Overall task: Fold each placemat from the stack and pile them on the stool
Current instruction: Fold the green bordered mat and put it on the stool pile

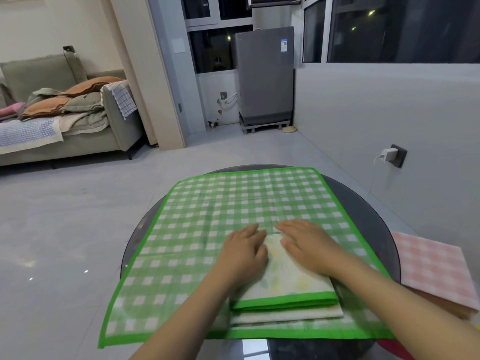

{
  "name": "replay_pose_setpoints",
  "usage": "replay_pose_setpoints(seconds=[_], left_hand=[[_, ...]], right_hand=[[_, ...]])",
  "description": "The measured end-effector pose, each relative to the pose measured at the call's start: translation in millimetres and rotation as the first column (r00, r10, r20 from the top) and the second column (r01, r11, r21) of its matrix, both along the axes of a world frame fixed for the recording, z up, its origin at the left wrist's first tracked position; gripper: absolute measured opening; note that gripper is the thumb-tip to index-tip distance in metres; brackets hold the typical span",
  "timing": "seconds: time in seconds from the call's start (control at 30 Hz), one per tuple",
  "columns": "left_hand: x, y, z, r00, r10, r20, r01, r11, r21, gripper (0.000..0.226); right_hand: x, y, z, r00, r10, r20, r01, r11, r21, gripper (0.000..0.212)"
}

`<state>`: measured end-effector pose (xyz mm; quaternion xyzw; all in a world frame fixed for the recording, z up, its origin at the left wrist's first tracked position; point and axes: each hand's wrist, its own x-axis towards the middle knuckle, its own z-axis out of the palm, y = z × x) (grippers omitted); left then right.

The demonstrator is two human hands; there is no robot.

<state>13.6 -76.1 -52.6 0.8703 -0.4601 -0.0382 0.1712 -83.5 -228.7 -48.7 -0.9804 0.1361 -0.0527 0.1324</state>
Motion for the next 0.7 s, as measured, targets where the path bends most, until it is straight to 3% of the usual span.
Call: replay_pose_setpoints(seconds=[0.13, 0.27, 0.7], left_hand=[[-14.5, -1.0, -8.5, 0.998, -0.062, 0.013, 0.06, 0.987, 0.146, 0.054], [-15.1, 1.0, -17.9, 0.996, -0.039, 0.077, 0.022, 0.979, 0.203, 0.054], [-14.1, 15.8, -22.0, 0.955, 0.296, 0.028, -0.295, 0.929, 0.224, 0.072]], right_hand=[[-4.1, 14.9, -13.6, 0.991, 0.02, -0.132, -0.025, 0.999, -0.037, 0.052], [-10.8, 21.3, -20.0, 0.988, -0.033, -0.151, 0.02, 0.996, -0.089, 0.055], [-24.3, 15.4, -21.5, 0.924, -0.328, -0.195, 0.324, 0.945, -0.053, 0.067]])
